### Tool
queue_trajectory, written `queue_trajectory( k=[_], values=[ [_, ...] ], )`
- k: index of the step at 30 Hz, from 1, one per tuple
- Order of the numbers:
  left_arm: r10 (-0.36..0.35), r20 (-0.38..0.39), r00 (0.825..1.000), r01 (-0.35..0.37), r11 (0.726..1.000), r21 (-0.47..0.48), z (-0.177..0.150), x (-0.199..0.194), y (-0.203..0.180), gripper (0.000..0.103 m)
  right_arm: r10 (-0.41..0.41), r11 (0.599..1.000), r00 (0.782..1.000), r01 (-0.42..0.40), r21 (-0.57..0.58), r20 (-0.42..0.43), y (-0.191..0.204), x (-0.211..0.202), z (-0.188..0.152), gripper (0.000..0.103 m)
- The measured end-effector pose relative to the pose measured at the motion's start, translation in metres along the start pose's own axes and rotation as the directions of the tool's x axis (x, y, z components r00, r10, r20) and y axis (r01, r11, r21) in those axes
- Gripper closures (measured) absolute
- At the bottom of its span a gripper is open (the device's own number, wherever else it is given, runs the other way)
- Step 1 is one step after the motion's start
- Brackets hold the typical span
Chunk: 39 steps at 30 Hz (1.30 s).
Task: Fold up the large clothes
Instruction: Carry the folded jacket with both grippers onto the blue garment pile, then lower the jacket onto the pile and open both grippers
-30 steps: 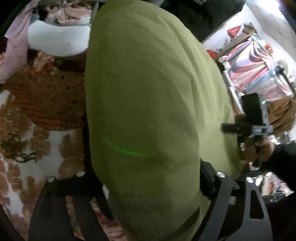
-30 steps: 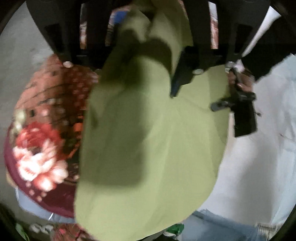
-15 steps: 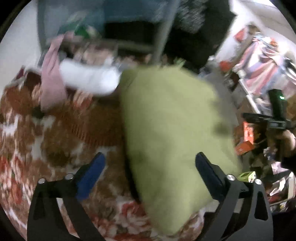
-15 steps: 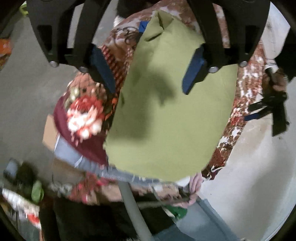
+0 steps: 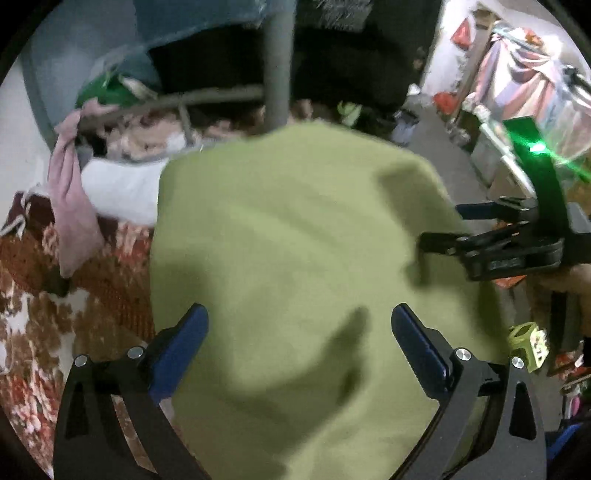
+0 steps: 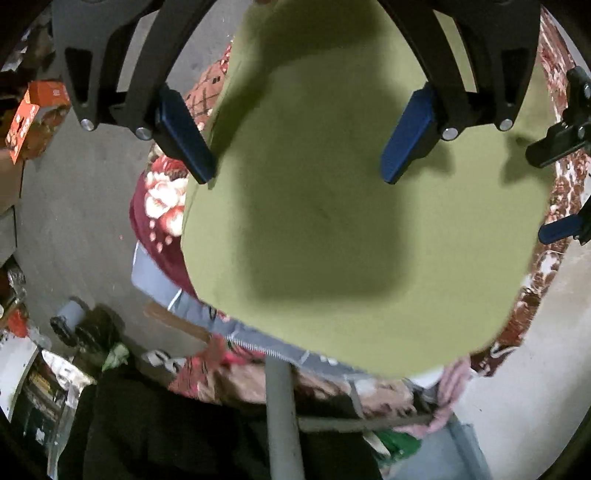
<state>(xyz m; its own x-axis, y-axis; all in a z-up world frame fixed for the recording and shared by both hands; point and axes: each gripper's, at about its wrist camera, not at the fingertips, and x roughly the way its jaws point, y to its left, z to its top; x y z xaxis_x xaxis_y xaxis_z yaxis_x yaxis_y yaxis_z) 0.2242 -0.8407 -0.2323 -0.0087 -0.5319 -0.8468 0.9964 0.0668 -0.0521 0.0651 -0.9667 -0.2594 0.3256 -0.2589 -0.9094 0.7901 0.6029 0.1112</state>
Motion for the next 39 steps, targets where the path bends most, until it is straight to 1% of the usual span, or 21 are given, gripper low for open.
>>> queue_trajectory(
  k=[2,3,5,7,9,12,13,14,15,17,19,21,22,24,26,29,32,34,35,37,39],
  values=[
    [0.008,-0.014,1.0,-0.008,1.0,-0.025,-0.005,0.015,0.009,0.006,-0.005,1.0,1.0,0.006,-0.022,0.013,-0.005,0.009,0.001,0.004],
    [0.017,-0.021,1.0,-0.017,0.999,-0.034,-0.005,0.02,0.012,0.006,0.011,0.999,1.0,-0.01,-0.039,0.021,-0.006,0.016,0.002,0.004],
    [0.033,-0.043,0.999,-0.035,0.998,-0.043,-0.007,0.034,0.018,0.006,0.034,0.998,0.999,-0.033,-0.051,0.007,-0.009,0.026,0.009,0.004],
    [0.02,-0.074,0.997,-0.025,0.997,-0.075,-0.008,0.05,0.029,0.006,0.049,0.995,0.999,-0.05,-0.087,-0.014,-0.007,0.041,0.018,0.004],
    [0.009,-0.089,0.996,-0.018,0.995,-0.103,-0.009,0.056,0.04,0.005,0.059,0.991,0.998,-0.061,-0.116,-0.025,-0.005,0.049,0.027,0.004],
    [0.002,-0.096,0.995,-0.012,0.994,-0.111,-0.008,0.057,0.046,0.005,0.049,0.989,0.998,-0.053,-0.138,-0.035,-0.003,0.049,0.033,0.004],
    [0.021,-0.101,0.995,-0.031,0.994,-0.104,-0.008,0.054,0.046,0.005,0.039,0.988,0.999,-0.045,-0.147,-0.038,-0.003,0.047,0.033,0.004],
    [0.061,-0.11,0.992,-0.073,0.991,-0.111,-0.007,0.05,0.047,0.005,0.024,0.988,0.999,-0.03,-0.154,-0.038,-0.003,0.043,0.033,0.005],
    [0.061,-0.108,0.992,-0.077,0.987,-0.144,-0.005,0.039,0.049,0.006,0.01,0.987,0.999,-0.015,-0.158,-0.037,-0.003,0.036,0.032,0.005],
    [0.053,-0.072,0.996,-0.066,0.978,-0.2,-0.007,0.012,0.047,0.006,0.009,0.99,1.0,-0.011,-0.138,-0.021,-0.008,0.013,0.026,0.005],
    [0.068,-0.032,0.997,-0.074,0.969,-0.234,-0.014,-0.015,0.04,0.006,0.024,0.99,1.0,-0.021,-0.137,0.02,-0.012,-0.017,0.015,0.005],
    [0.096,-0.012,0.995,-0.097,0.969,-0.228,-0.022,-0.04,0.023,0.006,0.034,0.991,0.999,-0.028,-0.134,0.039,-0.013,-0.042,0.001,0.005],
    [0.115,0.01,0.993,-0.11,0.968,-0.225,-0.028,-0.056,0.011,0.006,0.044,0.992,0.998,-0.038,-0.121,0.045,-0.014,-0.059,-0.011,0.005],
    [0.171,0.04,0.984,-0.156,0.955,-0.253,-0.044,-0.087,-0.011,0.006,0.063,0.994,0.996,-0.057,-0.089,0.068,-0.014,-0.092,-0.037,0.005],
    [0.194,0.087,0.977,-0.163,0.945,-0.282,-0.064,-0.117,-0.033,0.006,0.077,0.995,0.993,-0.071,-0.068,0.089,-0.01,-0.118,-0.061,0.005],
    [0.249,0.11,0.962,-0.209,0.934,-0.29,-0.097,-0.154,-0.068,0.006,0.087,0.994,0.986,-0.076,-0.084,0.14,0.006,-0.166,-0.103,0.005],
    [0.27,0.154,0.951,-0.214,0.928,-0.306,-0.13,-0.189,-0.096,0.006,0.091,0.988,0.976,-0.064,-0.138,0.196,0.025,-0.211,-0.14,0.005],
    [0.289,0.178,0.941,-0.224,0.921,-0.318,-0.157,-0.215,-0.119,0.006,0.127,0.982,0.964,-0.088,-0.17,0.236,0.036,-0.243,-0.165,0.005],
    [0.3,0.196,0.934,-0.229,0.92,-0.32,-0.169,-0.228,-0.13,0.006,0.129,0.98,0.959,-0.085,-0.177,0.253,0.041,-0.258,-0.177,0.005],
    [0.316,0.211,0.925,-0.241,0.918,-0.316,-0.185,-0.246,-0.147,0.006,0.128,0.981,0.956,-0.082,-0.178,0.264,0.049,-0.284,-0.201,0.005],
    [0.321,0.218,0.922,-0.239,0.913,-0.332,-0.205,-0.268,-0.167,0.006,0.133,0.981,0.952,-0.088,-0.17,0.274,0.053,-0.307,-0.222,0.005]
  ],
)
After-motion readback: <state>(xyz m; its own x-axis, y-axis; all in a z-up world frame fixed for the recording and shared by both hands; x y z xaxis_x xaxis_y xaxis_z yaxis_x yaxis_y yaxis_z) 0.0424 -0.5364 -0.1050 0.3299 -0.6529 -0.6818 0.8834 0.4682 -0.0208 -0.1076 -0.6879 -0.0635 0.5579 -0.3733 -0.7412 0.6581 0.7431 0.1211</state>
